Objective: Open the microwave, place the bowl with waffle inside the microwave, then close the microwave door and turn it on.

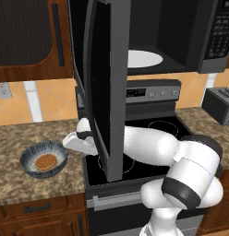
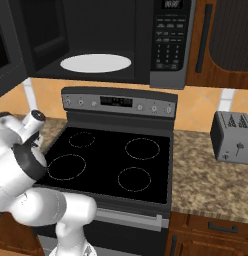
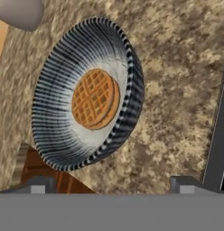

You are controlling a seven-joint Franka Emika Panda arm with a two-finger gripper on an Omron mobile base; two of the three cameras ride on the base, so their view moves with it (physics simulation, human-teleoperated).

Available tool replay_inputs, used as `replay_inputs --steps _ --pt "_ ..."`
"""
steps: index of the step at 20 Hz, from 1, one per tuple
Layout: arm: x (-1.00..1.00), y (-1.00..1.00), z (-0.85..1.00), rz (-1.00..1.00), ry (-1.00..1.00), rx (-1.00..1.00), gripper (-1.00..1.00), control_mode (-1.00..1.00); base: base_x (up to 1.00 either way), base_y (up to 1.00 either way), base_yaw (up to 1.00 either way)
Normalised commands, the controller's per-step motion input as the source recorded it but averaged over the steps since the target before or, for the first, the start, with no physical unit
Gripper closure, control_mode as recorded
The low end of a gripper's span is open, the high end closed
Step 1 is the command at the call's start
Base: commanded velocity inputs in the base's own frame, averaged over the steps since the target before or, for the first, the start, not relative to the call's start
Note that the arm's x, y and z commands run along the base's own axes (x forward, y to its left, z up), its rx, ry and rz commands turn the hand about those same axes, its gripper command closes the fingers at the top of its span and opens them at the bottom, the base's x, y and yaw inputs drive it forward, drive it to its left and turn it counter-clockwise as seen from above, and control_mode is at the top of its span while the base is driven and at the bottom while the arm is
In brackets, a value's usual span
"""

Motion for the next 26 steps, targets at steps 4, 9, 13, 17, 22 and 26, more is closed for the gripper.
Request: replay_inputs --steps 4,9,13,17,22,26 --pt "0.38 0.32 -0.36 -0.08 0.09 0.0 -1.0 -1.0 0.0 0.0 0.0" --pt "0.28 0.3 -0.41 -0.08 0.06 0.0 -1.0 -1.0 0.0 0.0 0.0" --pt "0.18 0.26 -0.48 -0.08 0.05 0.0 -1.0 -1.0 0.0 0.0 0.0" --pt "0.13 0.16 -0.28 -0.09 0.0 0.0 -1.0 -1.0 0.0 0.0 0.0" --pt "0.07 0.07 -0.05 -0.07 0.01 0.0 1.0 -1.0 0.0 0.0 0.0" --pt "0.0 0.0 0.0 0.0 0.0 0.0 1.0 -1.0 0.0 0.0 0.0"
